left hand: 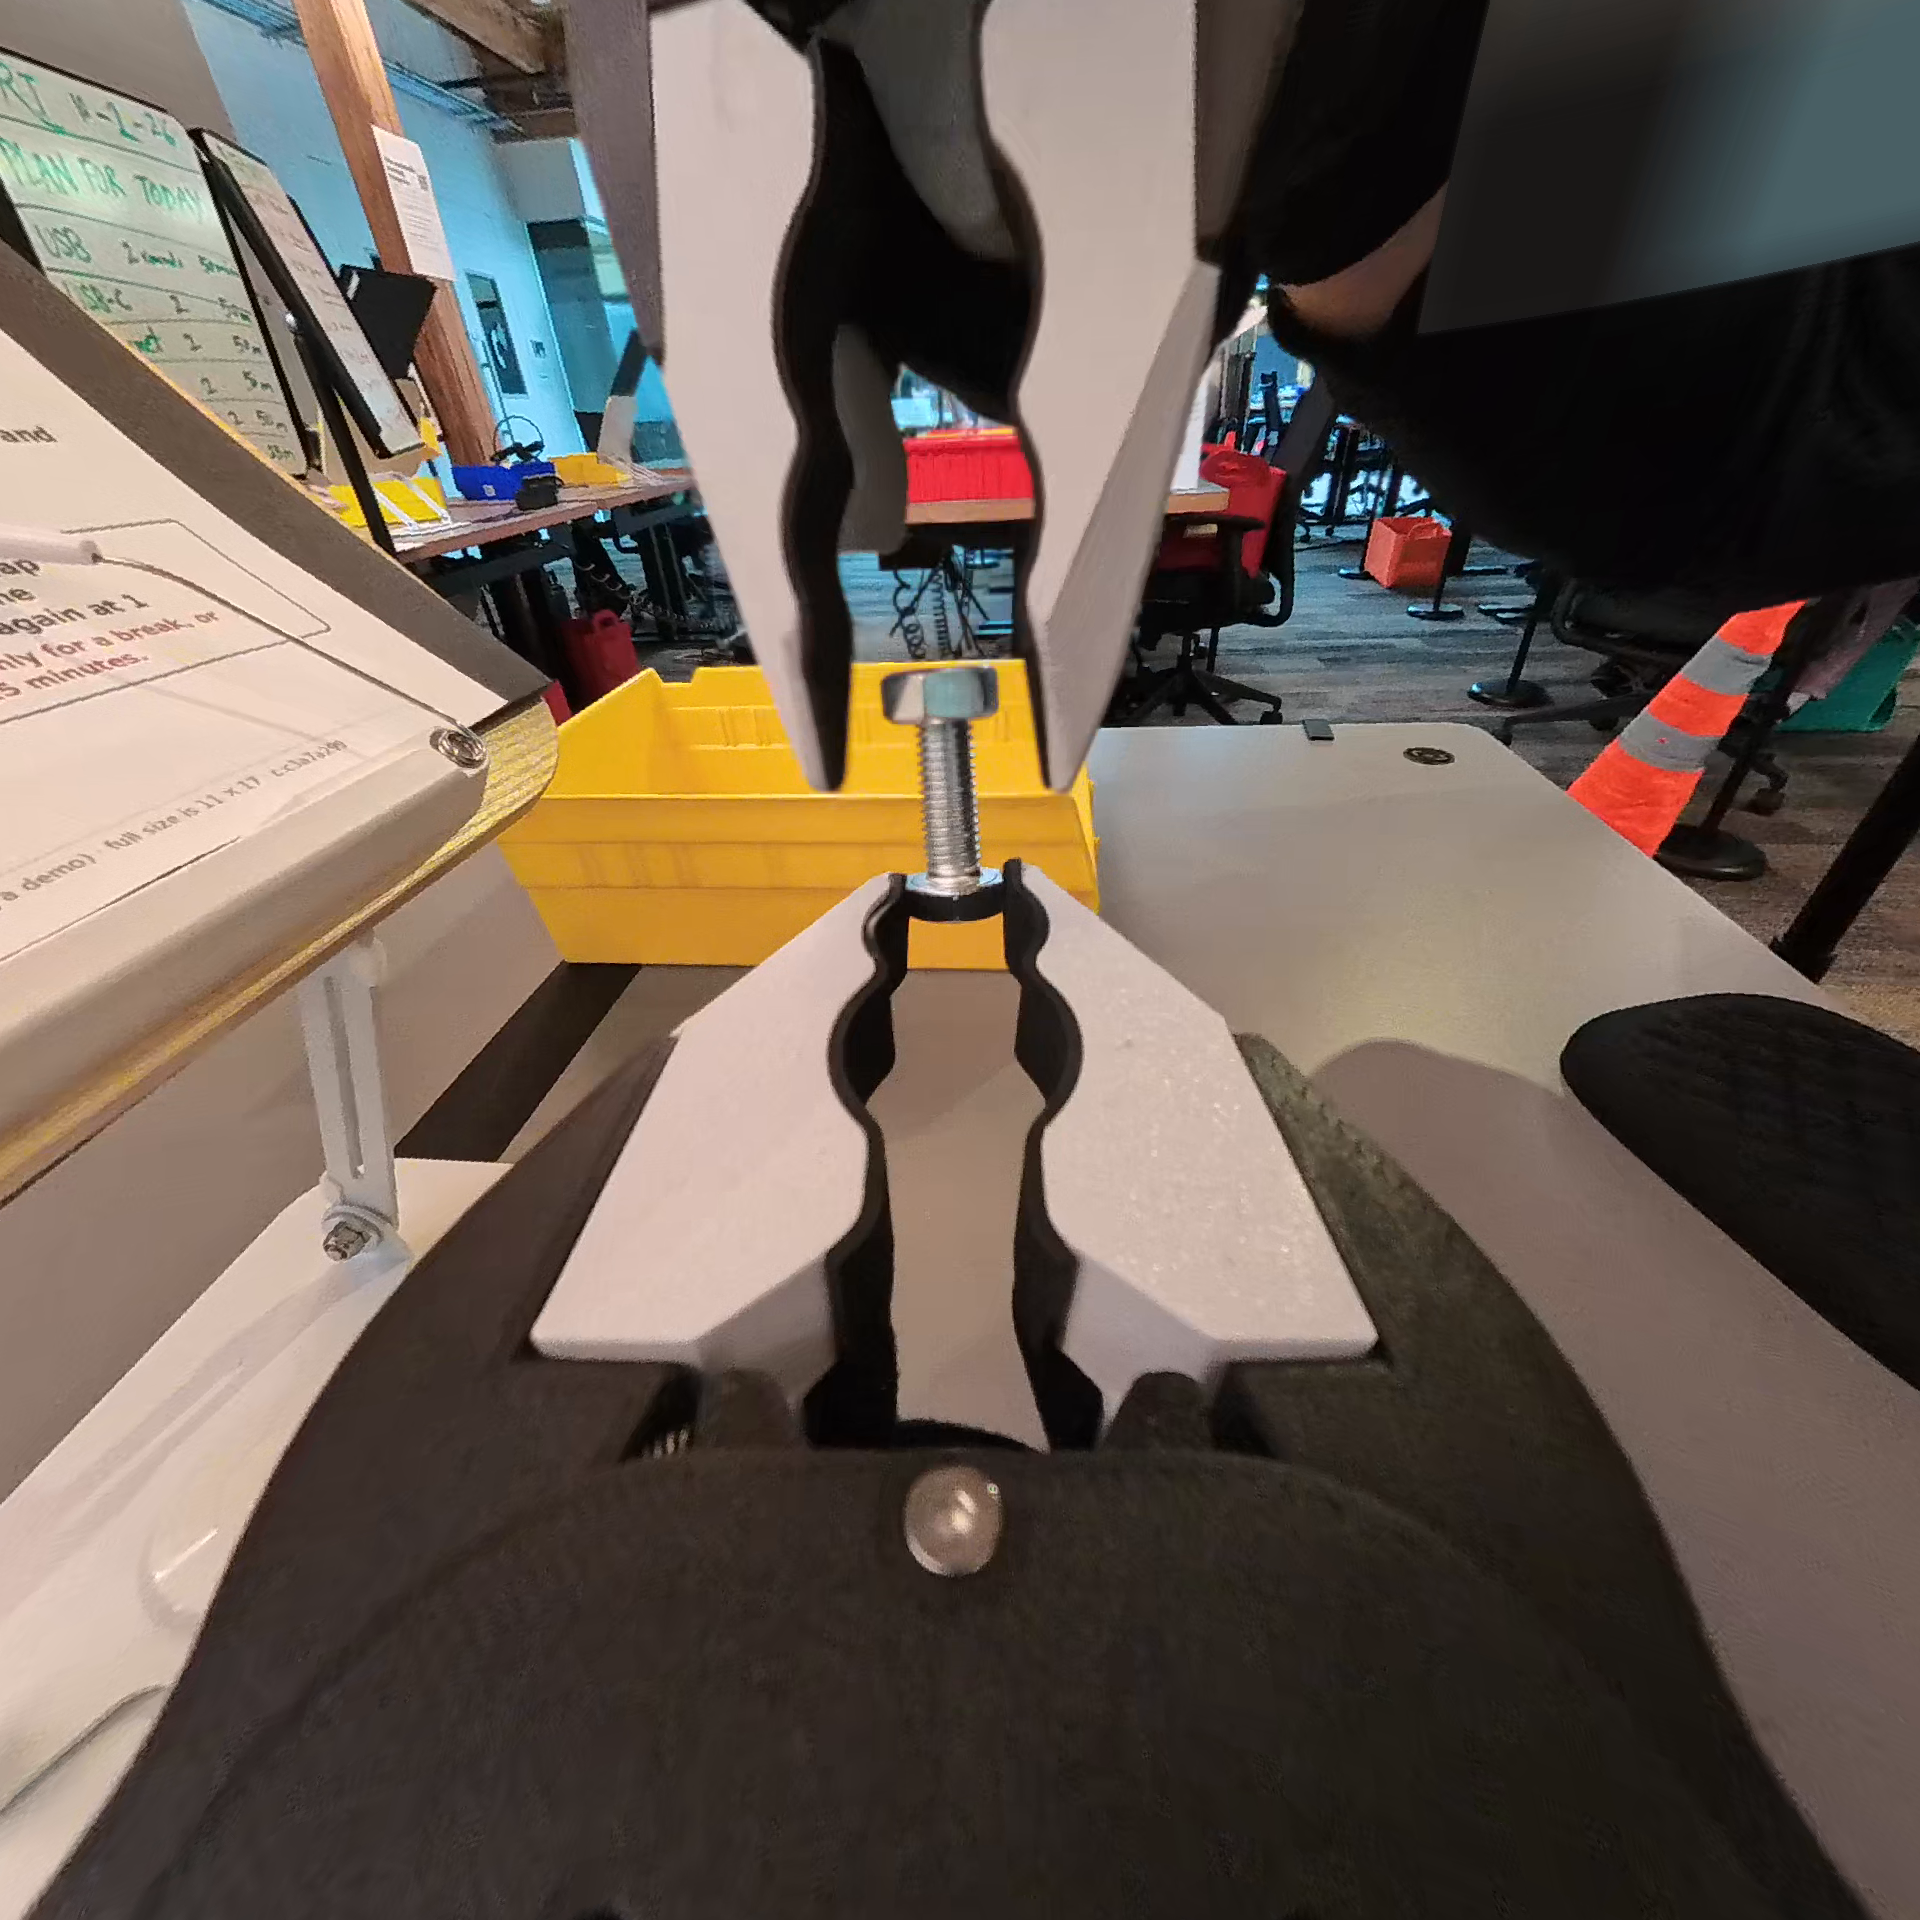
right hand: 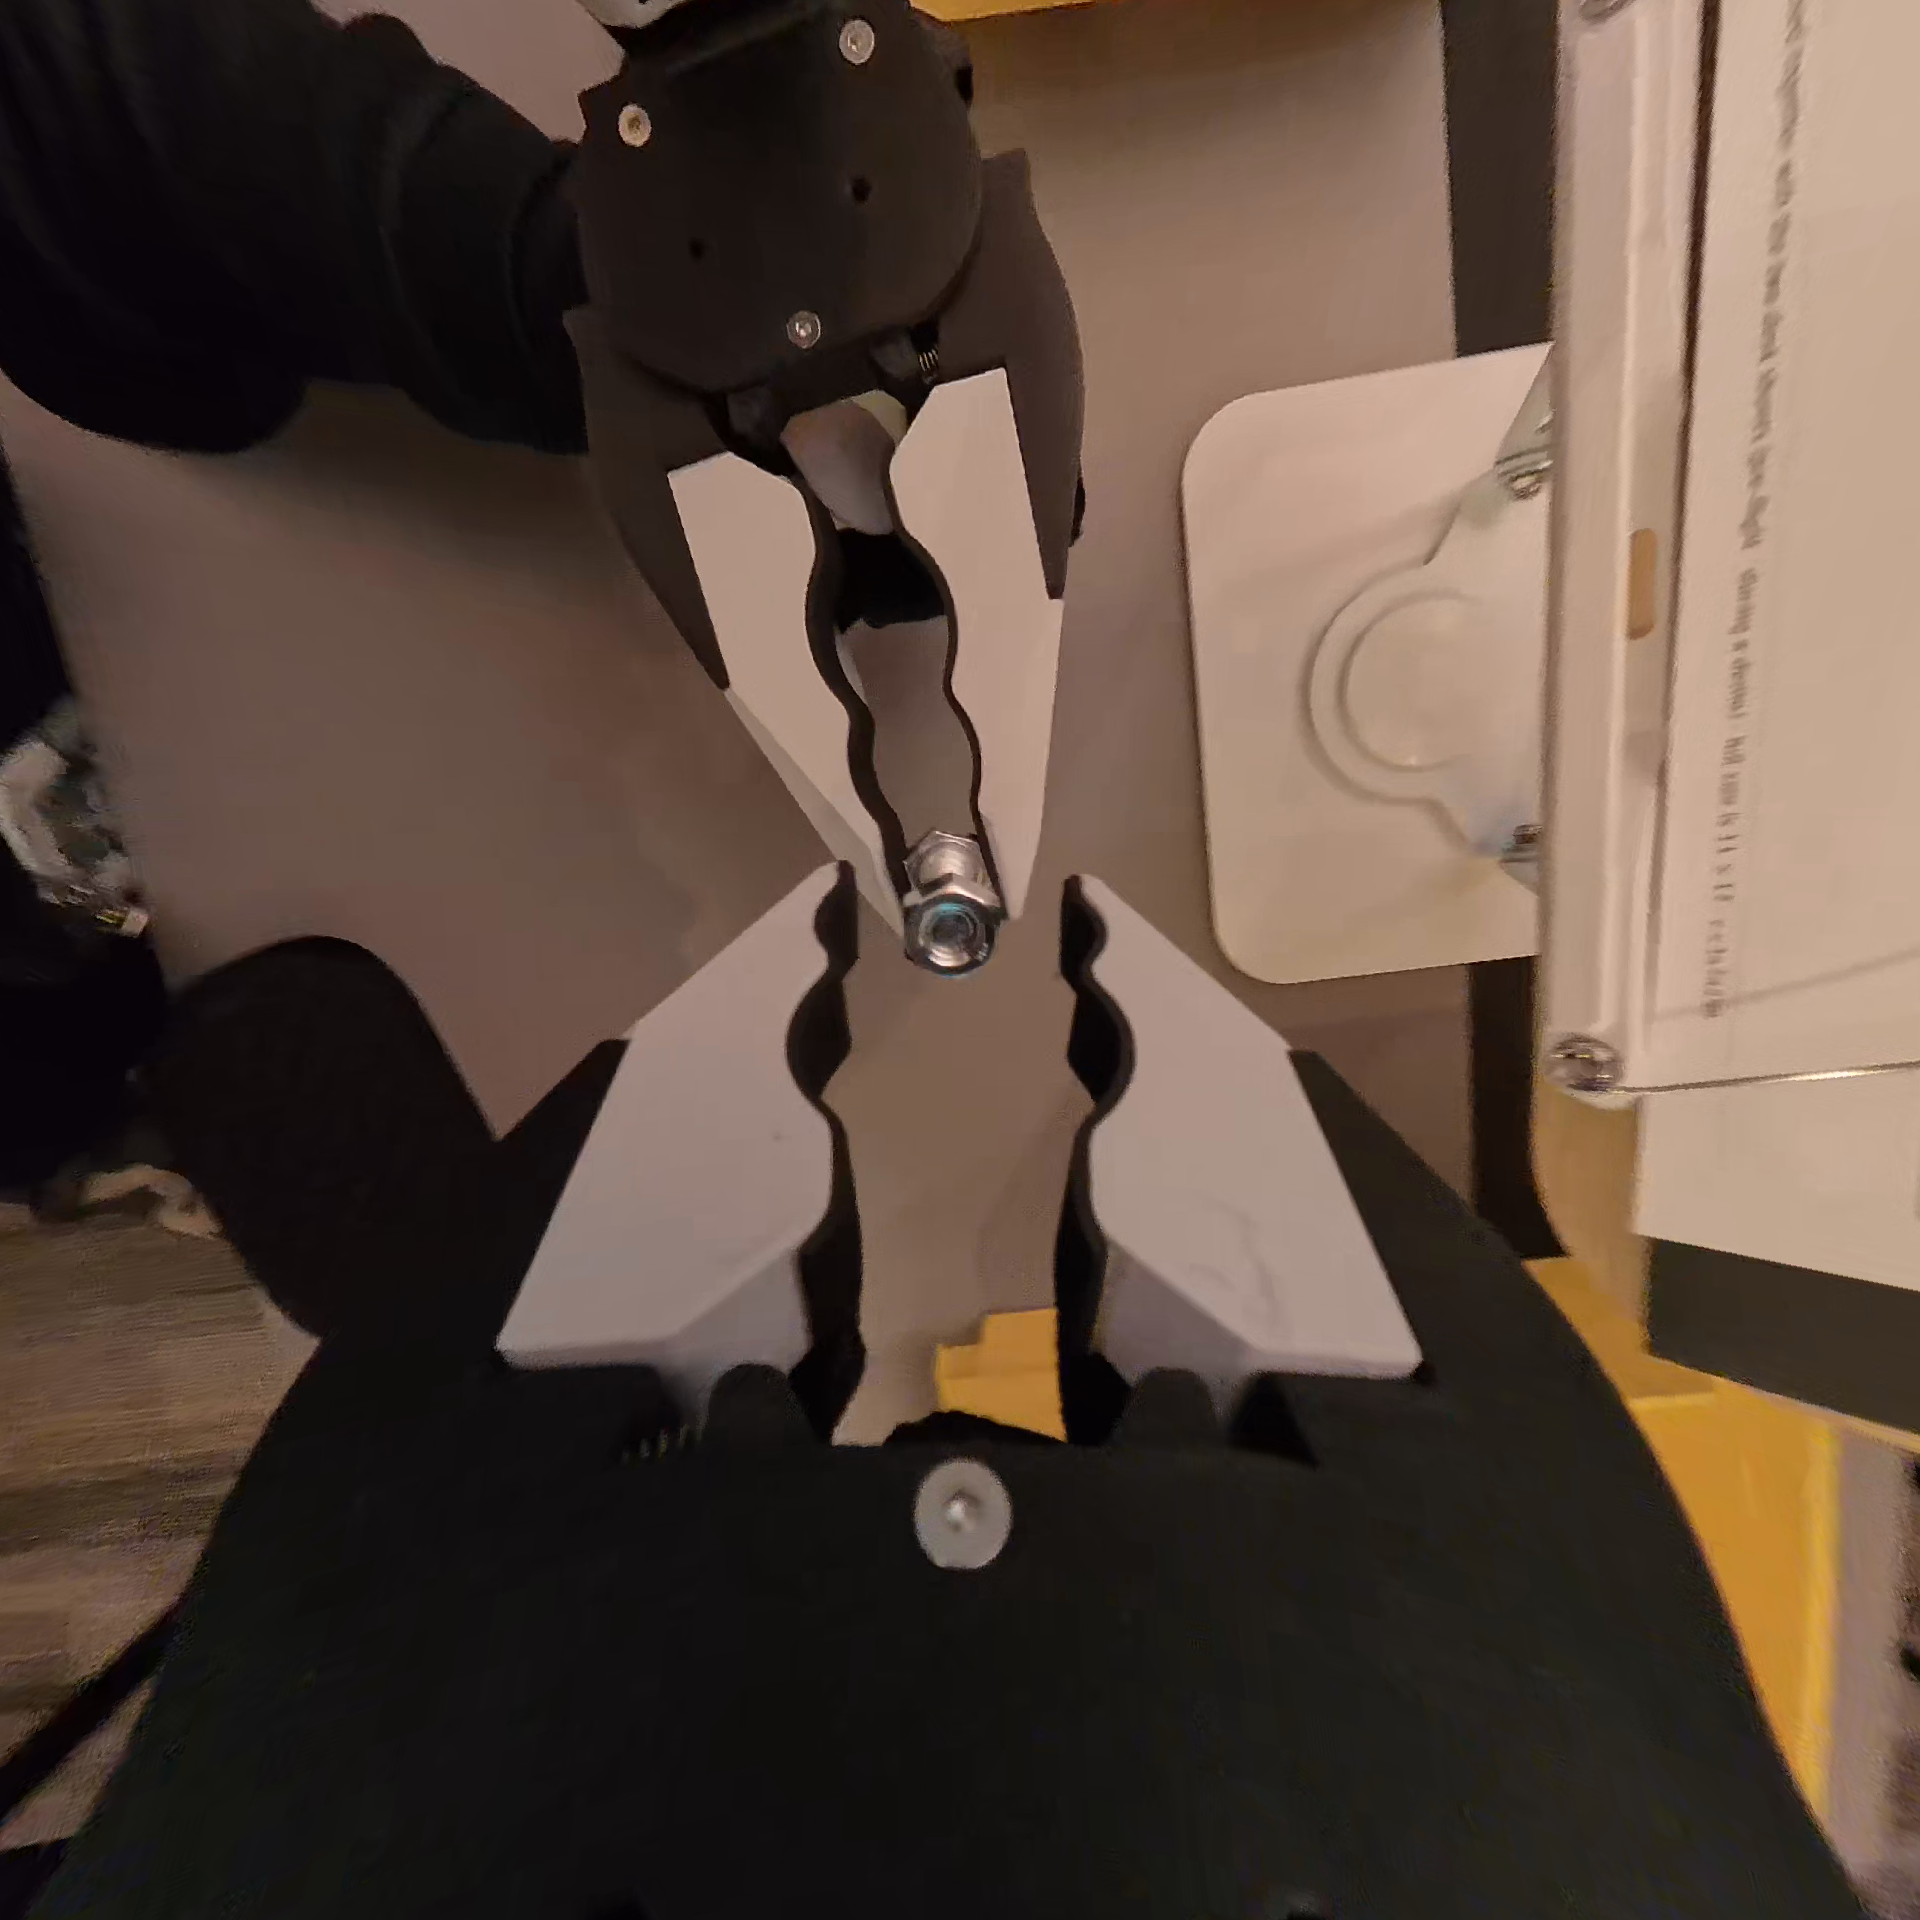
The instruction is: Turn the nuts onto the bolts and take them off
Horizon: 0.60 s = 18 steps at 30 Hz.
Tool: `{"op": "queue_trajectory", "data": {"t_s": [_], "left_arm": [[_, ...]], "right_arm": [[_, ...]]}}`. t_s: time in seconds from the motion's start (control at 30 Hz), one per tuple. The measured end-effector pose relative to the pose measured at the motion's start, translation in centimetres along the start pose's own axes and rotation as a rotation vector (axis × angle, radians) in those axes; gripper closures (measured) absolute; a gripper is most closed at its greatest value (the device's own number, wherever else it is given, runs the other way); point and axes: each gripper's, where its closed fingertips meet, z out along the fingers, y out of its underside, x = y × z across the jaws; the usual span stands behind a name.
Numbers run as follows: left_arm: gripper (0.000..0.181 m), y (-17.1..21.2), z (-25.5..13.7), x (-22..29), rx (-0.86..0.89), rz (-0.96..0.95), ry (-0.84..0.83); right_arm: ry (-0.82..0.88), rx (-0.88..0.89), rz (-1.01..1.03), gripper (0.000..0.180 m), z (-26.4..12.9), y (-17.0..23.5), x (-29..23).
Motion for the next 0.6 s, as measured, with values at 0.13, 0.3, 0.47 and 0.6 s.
{"op": "queue_trajectory", "data": {"t_s": [0.13, 0.3, 0.47, 0.6], "left_arm": [[0.164, -0.17, -0.14, -0.08, 0.012, -0.009, 0.002], [0.165, -0.07, 0.01, 0.07, 0.006, -0.006, 0.007], [0.164, 0.21, 0.12, 0.08, -0.009, 0.002, 0.002], [0.165, 0.13, 0.01, -0.18, -0.003, -0.005, -0.008]], "right_arm": [[0.111, -0.029, -0.194, 0.134, -0.52, 0.23, 0.75], [0.142, -0.041, -0.351, 0.157, -0.4, -0.14, 0.17], [0.105, -0.063, -0.267, 0.163, 0.07, 0.1, 0.06], [0.01, -0.016, 0.024, 0.164, 0.07, -0.15, 0.33]]}}
